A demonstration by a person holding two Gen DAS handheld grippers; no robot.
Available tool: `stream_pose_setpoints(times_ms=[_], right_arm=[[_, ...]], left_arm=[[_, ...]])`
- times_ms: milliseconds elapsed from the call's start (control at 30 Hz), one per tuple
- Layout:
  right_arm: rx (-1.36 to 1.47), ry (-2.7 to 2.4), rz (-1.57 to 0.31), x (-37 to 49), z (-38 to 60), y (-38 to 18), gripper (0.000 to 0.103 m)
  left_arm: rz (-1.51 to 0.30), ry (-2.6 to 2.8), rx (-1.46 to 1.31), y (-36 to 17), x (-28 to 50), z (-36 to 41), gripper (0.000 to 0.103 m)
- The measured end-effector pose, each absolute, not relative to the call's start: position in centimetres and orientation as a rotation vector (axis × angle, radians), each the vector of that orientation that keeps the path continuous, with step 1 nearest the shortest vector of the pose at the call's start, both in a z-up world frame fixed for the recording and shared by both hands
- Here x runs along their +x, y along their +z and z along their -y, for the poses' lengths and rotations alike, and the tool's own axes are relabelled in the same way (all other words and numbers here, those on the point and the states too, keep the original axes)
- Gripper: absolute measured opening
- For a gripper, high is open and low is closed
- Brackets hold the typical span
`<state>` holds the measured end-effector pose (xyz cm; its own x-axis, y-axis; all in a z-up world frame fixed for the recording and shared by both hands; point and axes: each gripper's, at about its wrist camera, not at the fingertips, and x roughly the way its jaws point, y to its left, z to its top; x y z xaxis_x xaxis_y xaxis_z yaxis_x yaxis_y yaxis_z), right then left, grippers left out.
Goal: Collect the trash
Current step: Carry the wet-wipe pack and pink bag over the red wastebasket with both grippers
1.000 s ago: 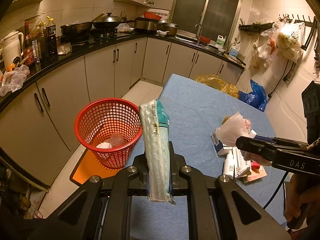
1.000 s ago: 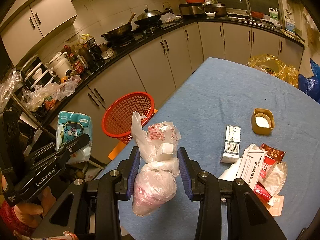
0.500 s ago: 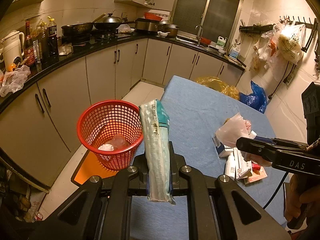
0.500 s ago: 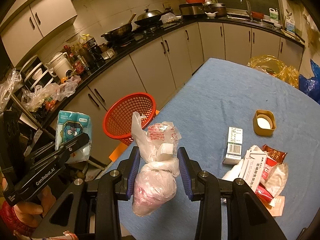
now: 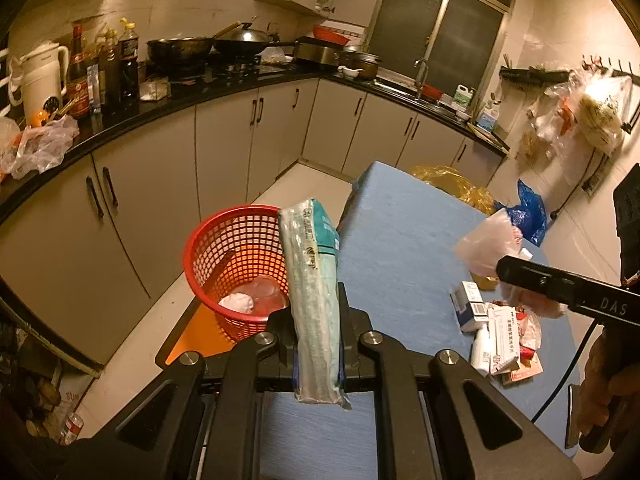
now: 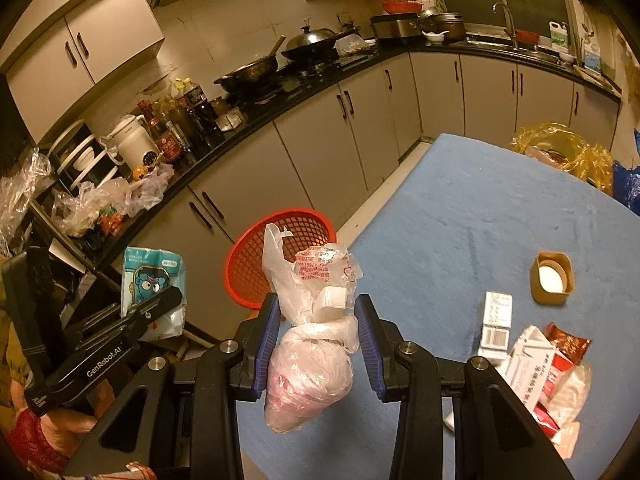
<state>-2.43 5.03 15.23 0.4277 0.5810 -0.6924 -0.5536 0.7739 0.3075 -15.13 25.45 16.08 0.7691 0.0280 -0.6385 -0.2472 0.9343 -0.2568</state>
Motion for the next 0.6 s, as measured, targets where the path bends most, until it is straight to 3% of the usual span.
stream_pose_setpoints(times_ms=[600], right_arm=[[0.057,0.776,-0.942,3.6,-13.7,14.3,0.041]], left_arm=[[-0.738,0.085,-0.459,13.3,-8.8,-33.5,0.012]])
